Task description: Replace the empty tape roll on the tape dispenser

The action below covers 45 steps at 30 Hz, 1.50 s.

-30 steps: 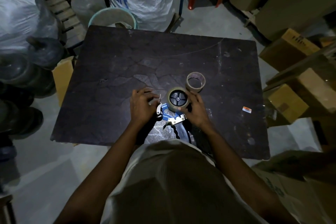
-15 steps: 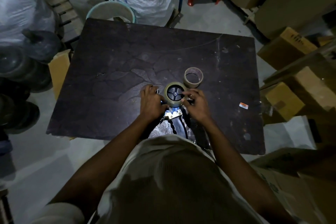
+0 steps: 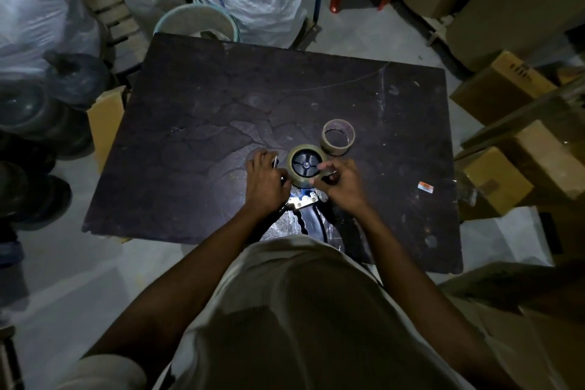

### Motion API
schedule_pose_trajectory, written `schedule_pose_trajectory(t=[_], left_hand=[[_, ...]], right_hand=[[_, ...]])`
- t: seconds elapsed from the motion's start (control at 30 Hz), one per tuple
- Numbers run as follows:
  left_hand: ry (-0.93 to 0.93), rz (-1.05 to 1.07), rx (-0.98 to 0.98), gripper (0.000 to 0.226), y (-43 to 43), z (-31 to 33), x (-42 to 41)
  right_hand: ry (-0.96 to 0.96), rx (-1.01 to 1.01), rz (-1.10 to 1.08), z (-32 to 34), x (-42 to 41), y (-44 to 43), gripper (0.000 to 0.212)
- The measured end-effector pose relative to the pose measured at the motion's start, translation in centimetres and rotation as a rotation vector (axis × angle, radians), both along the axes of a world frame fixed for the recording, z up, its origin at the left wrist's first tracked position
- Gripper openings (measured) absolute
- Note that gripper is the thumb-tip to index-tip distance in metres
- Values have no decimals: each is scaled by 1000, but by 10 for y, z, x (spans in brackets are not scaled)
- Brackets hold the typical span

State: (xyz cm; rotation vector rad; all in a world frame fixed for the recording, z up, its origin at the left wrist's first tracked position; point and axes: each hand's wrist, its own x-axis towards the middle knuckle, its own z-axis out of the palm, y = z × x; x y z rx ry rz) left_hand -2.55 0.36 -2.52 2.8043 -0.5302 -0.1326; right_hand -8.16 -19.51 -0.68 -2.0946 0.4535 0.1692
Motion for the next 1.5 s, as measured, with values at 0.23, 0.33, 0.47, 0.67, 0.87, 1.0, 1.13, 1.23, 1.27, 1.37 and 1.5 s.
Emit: schedule_pose_trajectory(t=[0.23, 0.33, 0.47, 0.67, 0.87, 1.0, 1.13, 1.23, 1.27, 1.37, 1.5], left_hand=[[7, 67, -18, 28, 1, 4, 0], [-12, 38, 2, 33, -2, 5, 0], [21, 59, -8, 23, -6, 9, -5], [24, 65, 9, 19, -4, 2, -3], [-17, 59, -90, 16, -1, -6, -2], [-23, 60, -119, 13, -1, -4, -2], [-51, 2, -150, 14, 3, -2, -2], [-63, -45, -152, 16, 6, -4, -2], [-62, -52, -145, 15, 7, -5, -2], [-71, -38, -132, 14, 13, -4, -3], [-71, -8, -129, 16, 19, -2, -9]], right_hand=[[89, 69, 181, -6, -17, 13, 45], [111, 62, 223, -10, -20, 19, 50], [135, -2, 271, -17, -21, 23, 55], [92, -26, 284, -9, -17, 21, 49], [131, -132, 321, -8, -18, 26, 54], [104, -215, 316, -6, -16, 30, 53], [94, -255, 294, -2, -17, 34, 56], [120, -251, 236, -1, -19, 38, 62], [123, -249, 221, -2, -19, 38, 63], [129, -248, 216, -4, -18, 39, 67], [138, -248, 216, -2, -16, 41, 65]])
